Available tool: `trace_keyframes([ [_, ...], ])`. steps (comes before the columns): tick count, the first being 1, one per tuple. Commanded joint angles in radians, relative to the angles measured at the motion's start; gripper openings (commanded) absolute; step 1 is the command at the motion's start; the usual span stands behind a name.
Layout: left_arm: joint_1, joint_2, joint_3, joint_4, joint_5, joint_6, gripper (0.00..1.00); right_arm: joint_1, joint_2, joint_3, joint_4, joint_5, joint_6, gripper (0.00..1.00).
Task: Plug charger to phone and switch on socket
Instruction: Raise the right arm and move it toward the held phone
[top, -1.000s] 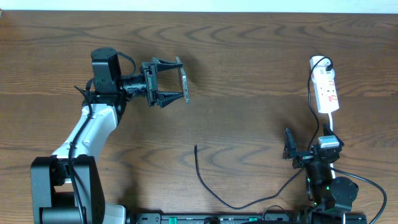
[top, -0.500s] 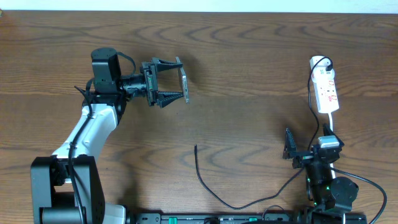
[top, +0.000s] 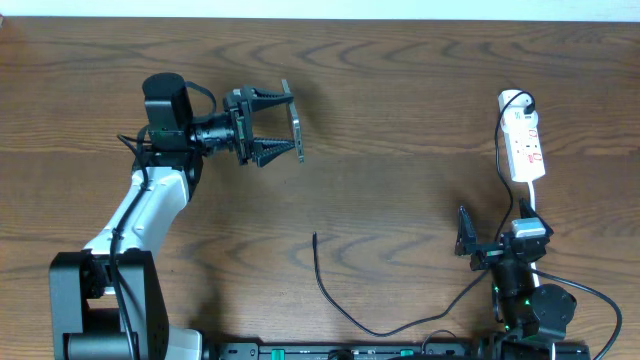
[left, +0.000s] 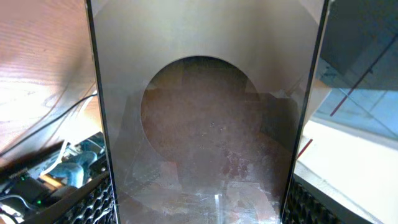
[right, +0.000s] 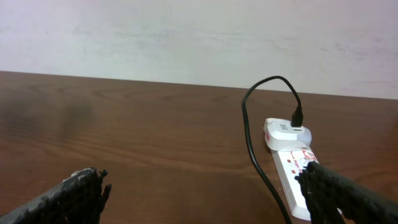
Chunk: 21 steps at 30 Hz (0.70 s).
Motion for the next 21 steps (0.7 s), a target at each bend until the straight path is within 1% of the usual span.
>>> trace_keyframes([
  [1,0.003,-0.026,0.007,0.056,0.024,0.002,0.07,0.010,-0.001,-0.002,-0.004,0.009,-0.008,0.99],
  [6,0.003,-0.026,0.007,0.112,0.009,0.007,0.07,0.010,-0.001,-0.002,0.008,0.009,0.058,0.99],
  [11,0.003,-0.025,0.007,0.146,-0.009,0.023,0.08,0.010,-0.001,-0.001,0.074,-0.013,0.219,0.99],
  [13,0.003,-0.025,0.007,0.155,-0.024,0.037,0.07,0.010,-0.001,0.006,0.081,-0.064,0.224,0.99],
  [16,0.003,-0.024,0.007,0.159,-0.033,0.043,0.07,0.010,-0.001,0.030,0.047,-0.101,0.224,0.99],
  [21,0.003,-0.024,0.007,0.159,-0.048,0.059,0.07,0.010,0.011,0.128,-0.065,-0.109,0.224,0.99],
])
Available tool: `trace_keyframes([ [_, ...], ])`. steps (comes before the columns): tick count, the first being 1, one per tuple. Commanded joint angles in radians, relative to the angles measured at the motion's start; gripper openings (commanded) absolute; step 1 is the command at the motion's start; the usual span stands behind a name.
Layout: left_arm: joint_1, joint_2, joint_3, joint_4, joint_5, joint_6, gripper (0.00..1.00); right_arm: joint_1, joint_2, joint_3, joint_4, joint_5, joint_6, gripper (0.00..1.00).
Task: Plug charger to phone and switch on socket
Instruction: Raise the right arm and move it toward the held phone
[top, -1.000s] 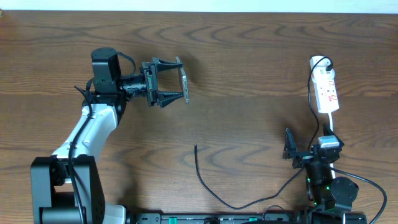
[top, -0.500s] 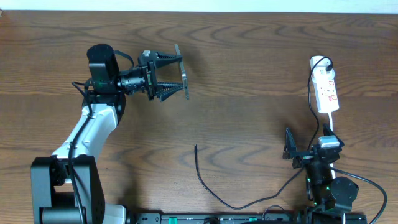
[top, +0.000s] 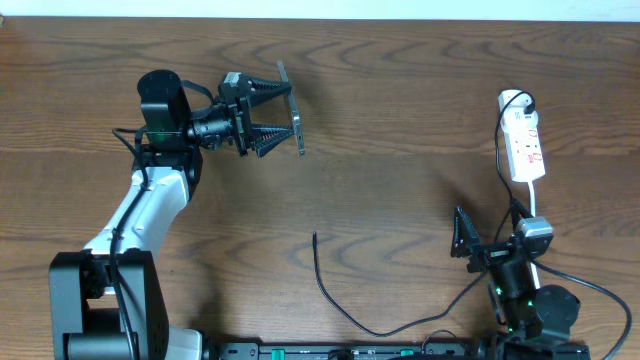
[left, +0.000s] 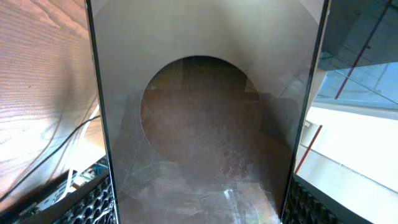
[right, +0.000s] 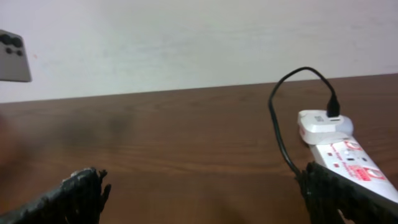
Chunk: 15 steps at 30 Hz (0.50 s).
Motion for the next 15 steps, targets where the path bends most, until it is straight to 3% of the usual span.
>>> trace_keyframes([
  [1,0.003,-0.024,0.007,0.013,-0.012,0.029,0.07,0.010,0.019,0.105,-0.035,-0.029,0.025,0.99],
  [7,0.003,-0.024,0.007,0.013,-0.059,0.037,0.07,0.010,0.191,0.309,-0.122,-0.090,0.025,0.99],
  [15,0.003,-0.024,0.007,0.013,-0.171,0.048,0.07,0.010,0.587,0.668,-0.325,-0.255,0.025,0.99],
])
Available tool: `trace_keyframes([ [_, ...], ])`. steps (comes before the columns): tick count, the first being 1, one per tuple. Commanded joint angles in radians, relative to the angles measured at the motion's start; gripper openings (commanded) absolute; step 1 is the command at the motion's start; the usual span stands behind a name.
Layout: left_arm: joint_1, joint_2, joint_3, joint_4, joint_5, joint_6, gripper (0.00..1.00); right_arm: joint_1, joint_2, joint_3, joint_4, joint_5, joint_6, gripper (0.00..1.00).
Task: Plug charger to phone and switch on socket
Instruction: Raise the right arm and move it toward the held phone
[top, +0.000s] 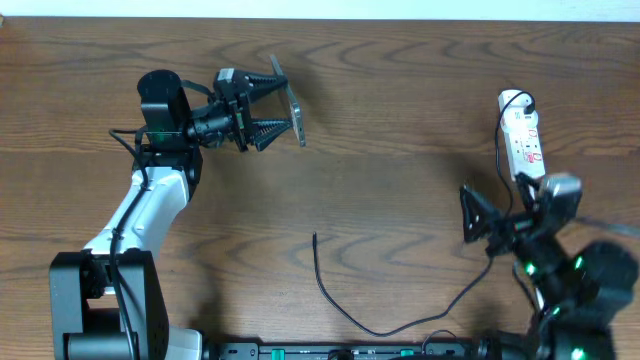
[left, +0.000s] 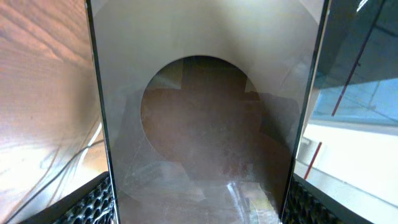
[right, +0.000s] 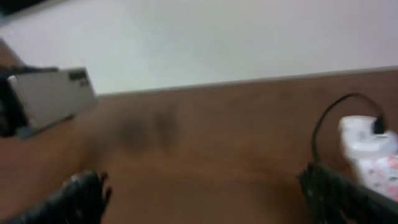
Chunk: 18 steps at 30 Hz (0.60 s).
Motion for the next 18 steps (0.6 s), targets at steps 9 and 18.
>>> trace_keyframes([
  [9,0.003,-0.024,0.007,0.009,-0.183,0.024,0.07,0.065,0.494,0.444,-0.184,-0.266,0.006,0.99],
  [18,-0.001,-0.024,0.007,-0.005,-0.225,0.030,0.07,0.303,0.731,0.561,-0.186,-0.266,-0.122,0.99],
])
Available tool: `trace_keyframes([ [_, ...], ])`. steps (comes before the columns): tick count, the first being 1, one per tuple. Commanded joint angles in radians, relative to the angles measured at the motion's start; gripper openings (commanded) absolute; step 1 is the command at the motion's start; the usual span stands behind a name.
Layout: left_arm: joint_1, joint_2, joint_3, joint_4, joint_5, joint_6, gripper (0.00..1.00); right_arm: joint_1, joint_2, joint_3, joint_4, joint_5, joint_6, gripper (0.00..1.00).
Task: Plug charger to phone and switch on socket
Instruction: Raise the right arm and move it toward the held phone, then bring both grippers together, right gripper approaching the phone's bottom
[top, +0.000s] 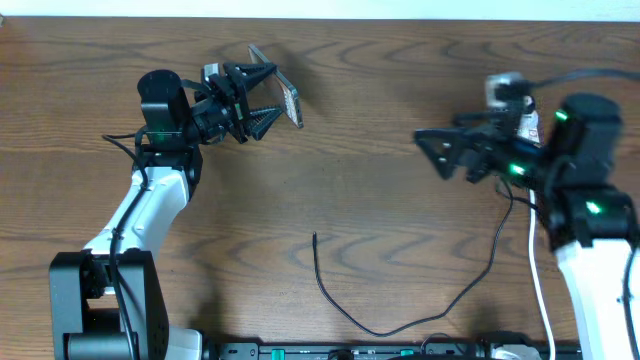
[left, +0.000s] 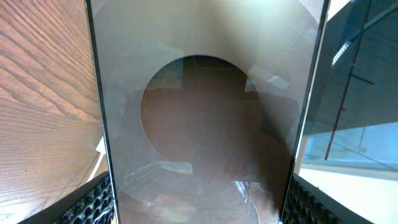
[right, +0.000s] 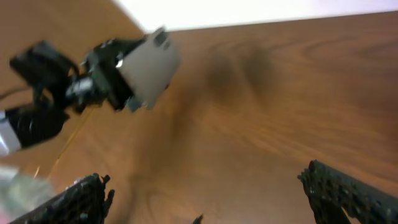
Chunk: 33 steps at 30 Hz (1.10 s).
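Note:
The phone (top: 290, 100), grey-backed, hangs over the table's back left, and my left gripper (top: 274, 97) is shut on it. In the left wrist view its glass face (left: 205, 112) fills the frame between the fingers (left: 93, 202). The right wrist view shows its back (right: 149, 65) with the camera corner uppermost. My right gripper (top: 440, 155) is open and empty over the right middle, pointing left, its fingers (right: 348, 193) wide apart. The black charger cable (top: 380, 330) lies on the wood, its loose end (top: 315, 237) near the centre front. My right arm covers most of the socket strip.
The wooden table (top: 380, 60) runs to a white wall at the back. A white cord (top: 535, 290) runs down toward the front right edge. The left arm's base (top: 100, 300) stands at the front left.
My right arm has moved from low at the right to higher and further left, over the socket strip, gripper still open. The left gripper has turned the phone more and shifted slightly back.
First the left gripper held the phone on edge above the back left, and the right arm sat folded at the front right, open, facing the socket strip. The right wrist then faced left toward the phone. Now it is raised over the right middle.

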Motion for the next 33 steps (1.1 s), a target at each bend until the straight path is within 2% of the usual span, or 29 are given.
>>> trace_keyframes([
  [1,-0.004,-0.024,0.007,0.003,-0.024,0.031,0.07,0.102,0.072,0.045,-0.003,-0.026,-0.119,0.99],
  [8,-0.034,-0.024,0.007,-0.064,-0.043,0.086,0.07,0.224,0.166,0.046,-0.003,-0.003,-0.276,0.99],
  [14,-0.083,-0.024,0.006,-0.109,-0.081,0.134,0.07,0.241,0.198,0.045,0.004,0.031,-0.277,0.99],
  [22,-0.141,-0.024,0.006,-0.109,-0.117,0.141,0.07,0.241,0.199,0.045,0.008,0.046,-0.277,0.99],
  [24,-0.150,-0.024,0.006,-0.109,-0.124,0.141,0.07,0.241,0.199,0.045,0.007,0.104,-0.253,0.99],
  [28,-0.165,-0.024,0.006,-0.109,-0.139,0.141,0.07,0.250,0.199,0.045,0.004,0.303,-0.109,0.99],
  [33,-0.189,-0.024,0.006,-0.109,-0.169,0.141,0.07,0.297,0.199,0.045,0.046,0.351,-0.093,0.99],
])
